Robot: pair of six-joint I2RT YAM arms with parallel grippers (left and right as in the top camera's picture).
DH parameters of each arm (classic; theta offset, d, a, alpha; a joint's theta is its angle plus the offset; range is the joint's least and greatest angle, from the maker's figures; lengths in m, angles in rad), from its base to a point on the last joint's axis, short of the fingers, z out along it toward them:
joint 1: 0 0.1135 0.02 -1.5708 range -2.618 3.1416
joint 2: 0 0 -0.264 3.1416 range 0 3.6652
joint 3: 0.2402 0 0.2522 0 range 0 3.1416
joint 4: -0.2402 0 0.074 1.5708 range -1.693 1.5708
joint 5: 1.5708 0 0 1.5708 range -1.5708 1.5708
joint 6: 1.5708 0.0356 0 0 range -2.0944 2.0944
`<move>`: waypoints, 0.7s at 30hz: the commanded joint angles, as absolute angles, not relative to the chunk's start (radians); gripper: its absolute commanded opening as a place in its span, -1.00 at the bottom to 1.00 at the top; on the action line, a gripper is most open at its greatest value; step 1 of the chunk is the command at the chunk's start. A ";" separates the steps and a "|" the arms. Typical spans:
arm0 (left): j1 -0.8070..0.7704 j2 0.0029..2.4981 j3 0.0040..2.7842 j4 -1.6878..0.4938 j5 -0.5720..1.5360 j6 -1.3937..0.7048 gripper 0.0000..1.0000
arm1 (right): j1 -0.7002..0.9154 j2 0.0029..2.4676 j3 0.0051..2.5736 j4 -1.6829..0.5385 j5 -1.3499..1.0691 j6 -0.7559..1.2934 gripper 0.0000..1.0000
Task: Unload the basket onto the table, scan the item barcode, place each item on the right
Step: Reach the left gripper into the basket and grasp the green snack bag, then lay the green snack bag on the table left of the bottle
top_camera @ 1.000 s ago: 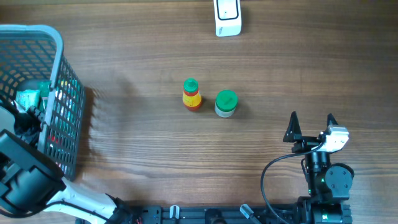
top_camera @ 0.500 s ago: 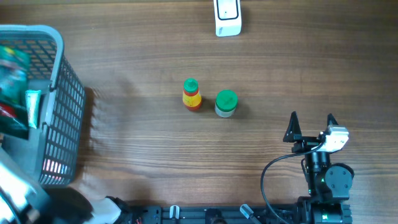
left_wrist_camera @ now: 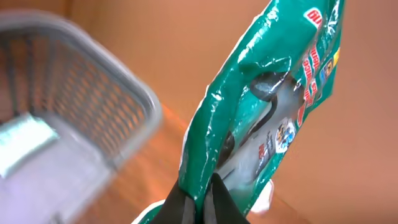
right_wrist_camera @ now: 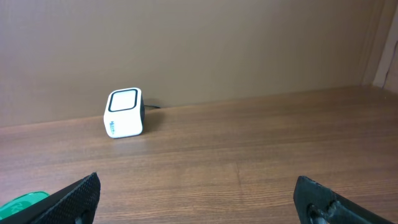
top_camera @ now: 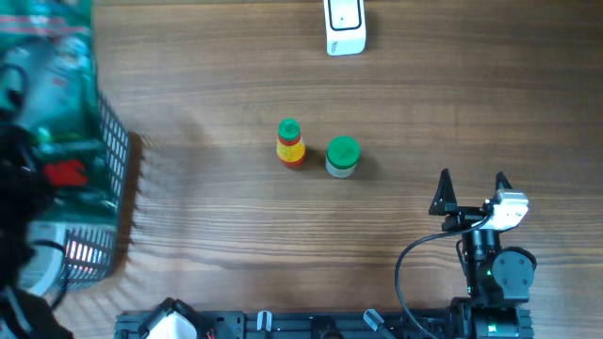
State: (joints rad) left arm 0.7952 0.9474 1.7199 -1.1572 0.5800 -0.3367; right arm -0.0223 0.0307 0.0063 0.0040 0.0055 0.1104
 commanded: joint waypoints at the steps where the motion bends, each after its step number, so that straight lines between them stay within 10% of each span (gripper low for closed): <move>1: 0.737 0.952 1.720 -1.269 0.638 -0.375 -0.92 | -0.026 0.031 0.005 0.008 0.019 0.105 0.99; 21: 0.244 0.977 1.165 -1.026 0.387 -0.701 -0.92 | -0.026 0.031 0.005 0.008 0.019 0.105 0.99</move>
